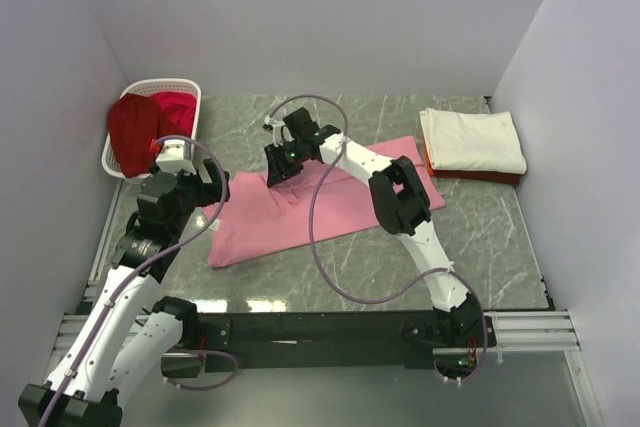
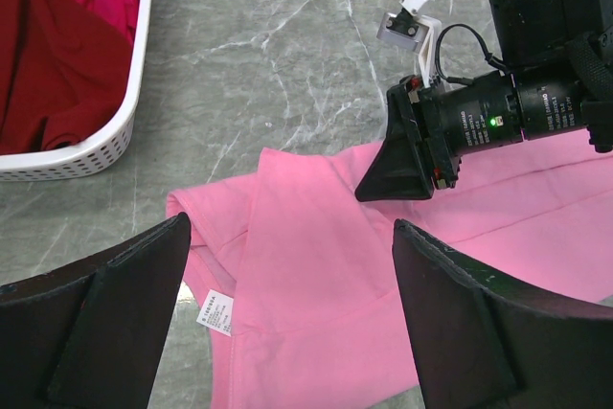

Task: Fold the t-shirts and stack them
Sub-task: Fold the tshirt

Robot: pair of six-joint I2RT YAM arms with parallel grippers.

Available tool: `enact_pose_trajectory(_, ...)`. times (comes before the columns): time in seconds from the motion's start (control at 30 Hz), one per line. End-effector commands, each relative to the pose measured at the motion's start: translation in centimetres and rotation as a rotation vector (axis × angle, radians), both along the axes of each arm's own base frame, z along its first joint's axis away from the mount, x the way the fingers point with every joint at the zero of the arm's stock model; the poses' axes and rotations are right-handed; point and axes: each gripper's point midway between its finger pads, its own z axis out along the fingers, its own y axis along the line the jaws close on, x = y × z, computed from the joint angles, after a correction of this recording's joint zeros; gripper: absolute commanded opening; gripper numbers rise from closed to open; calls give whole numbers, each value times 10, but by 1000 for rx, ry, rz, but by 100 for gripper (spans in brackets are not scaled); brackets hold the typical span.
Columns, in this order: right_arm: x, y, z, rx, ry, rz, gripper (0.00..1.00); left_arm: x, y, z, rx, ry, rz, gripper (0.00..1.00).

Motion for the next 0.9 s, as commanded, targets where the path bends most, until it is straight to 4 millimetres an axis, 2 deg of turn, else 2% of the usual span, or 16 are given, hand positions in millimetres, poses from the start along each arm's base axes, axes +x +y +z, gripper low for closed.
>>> enact_pose_trajectory(0.0, -5, 6, 23, 33, -32, 36, 38, 3, -2, 11, 7, -39, -15, 91)
enact_pose_trajectory(0.33, -13, 12, 16, 13, -23, 56, 35, 3, -2, 11, 5, -40, -16, 91)
enact_pose_trajectory(0.37, -12, 12, 18, 16, -29, 55, 33, 3, -2, 10, 7, -38, -17, 91)
enact_pose_trajectory(0.5, -10, 14, 24, 26, -40, 59, 11, 4, -3, 11, 7, -38, -18, 91)
enact_pose_trajectory(0.6, -8, 12, 28, 23, -59, 57, 0, 3, -3, 10, 8, -36, -18, 91)
enact_pose_trajectory(0.7, -3, 8, 41, 25, -100, 43, 0, 3, -3, 10, 8, -36, -18, 91)
enact_pose_trajectory(0.8, 5, 0, 68, 48, -150, 16, 0, 3, -3, 9, 8, -31, -20, 91)
enact_pose_trajectory(0.87, 9, -4, 76, 59, -171, 3, 0, 4, -3, 10, 6, -36, -19, 91)
